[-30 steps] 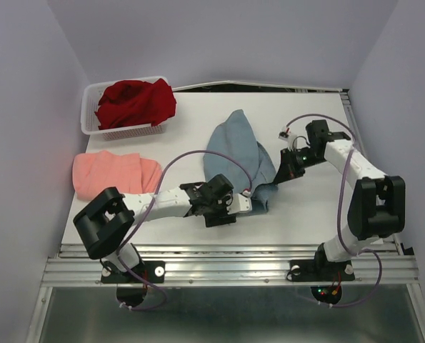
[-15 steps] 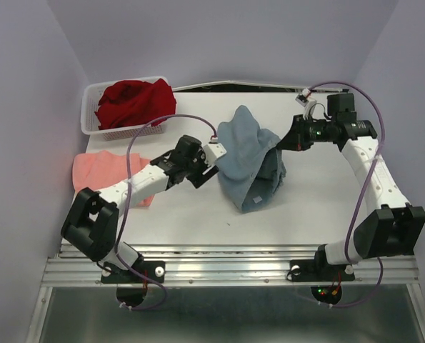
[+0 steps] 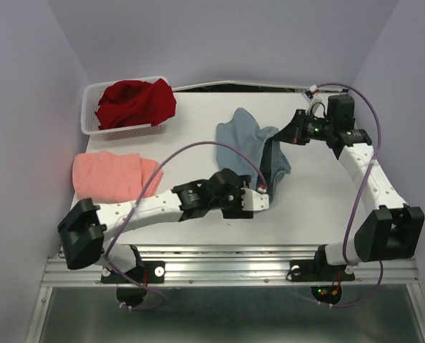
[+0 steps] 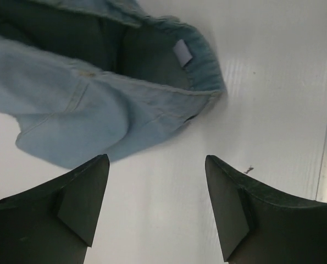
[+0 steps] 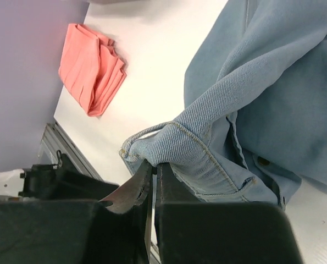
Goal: Fold and stack the skirts
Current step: Flatten the skirt out
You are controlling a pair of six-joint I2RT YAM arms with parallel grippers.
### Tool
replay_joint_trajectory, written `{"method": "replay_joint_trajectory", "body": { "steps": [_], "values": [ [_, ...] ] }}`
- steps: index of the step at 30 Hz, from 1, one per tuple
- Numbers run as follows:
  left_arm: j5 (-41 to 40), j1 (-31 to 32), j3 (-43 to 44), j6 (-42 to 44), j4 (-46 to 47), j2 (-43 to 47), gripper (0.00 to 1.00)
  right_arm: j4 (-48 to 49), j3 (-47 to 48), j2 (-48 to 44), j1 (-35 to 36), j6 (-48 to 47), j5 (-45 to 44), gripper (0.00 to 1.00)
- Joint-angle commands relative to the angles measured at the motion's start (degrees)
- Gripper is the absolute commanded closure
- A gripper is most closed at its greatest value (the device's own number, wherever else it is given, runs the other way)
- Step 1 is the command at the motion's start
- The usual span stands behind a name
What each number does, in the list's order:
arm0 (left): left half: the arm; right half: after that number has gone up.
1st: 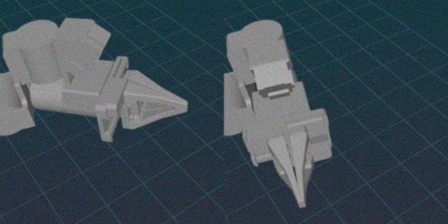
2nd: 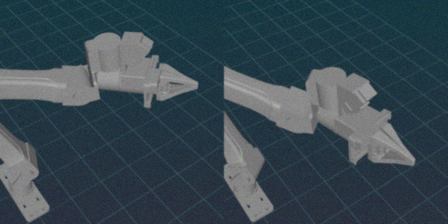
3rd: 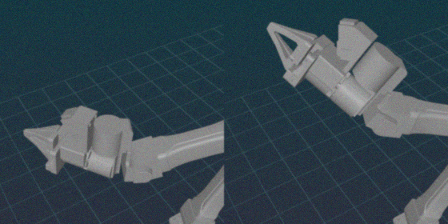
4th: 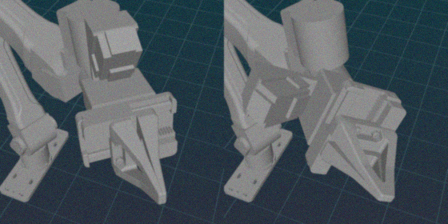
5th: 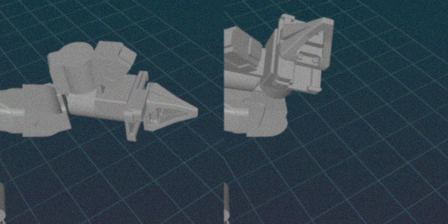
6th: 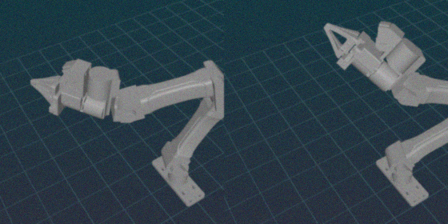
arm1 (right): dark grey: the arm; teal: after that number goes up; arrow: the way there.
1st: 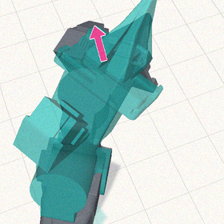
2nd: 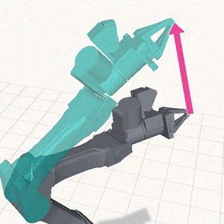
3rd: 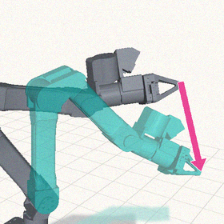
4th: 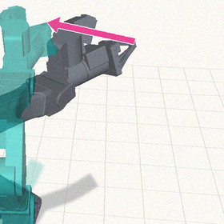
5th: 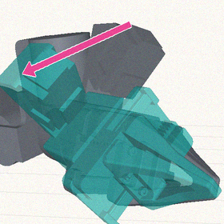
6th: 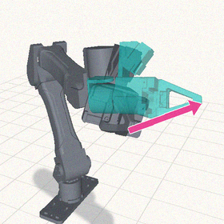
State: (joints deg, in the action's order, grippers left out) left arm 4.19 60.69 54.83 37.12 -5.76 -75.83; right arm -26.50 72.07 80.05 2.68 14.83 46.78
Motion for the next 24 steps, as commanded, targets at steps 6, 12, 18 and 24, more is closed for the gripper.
{"method": "replay_joint_trajectory", "body": {
  "steps": [6, 12, 18, 24],
  "values": [
    [-10.76, 10.24, 16.51, -2.22, -1.71, -22.58, 0.18, 10.33, 0.88, -1.39, -0.3, 5.91, -0.47, 0.99],
    [-14.29, 10.33, 22.68, -4.78, -0.57, -31.82, 0.19, 12.96, -1.06, -2.62, -0.3, 7.4, -0.55, 0.99],
    [-18.68, 9.72, 28.4, -8.38, -4.17, -39.56, 0.21, 13.84, -1.5, -3.41, -0.3, 8.2, -1.87, 0.99],
    [-21.85, 6.82, 27.88, -11.81, -6.81, -41.6, 0.33, 14.73, -0.88, -4.81, -0.3, 10.13, -5.99, 0.99]
  ]
}}
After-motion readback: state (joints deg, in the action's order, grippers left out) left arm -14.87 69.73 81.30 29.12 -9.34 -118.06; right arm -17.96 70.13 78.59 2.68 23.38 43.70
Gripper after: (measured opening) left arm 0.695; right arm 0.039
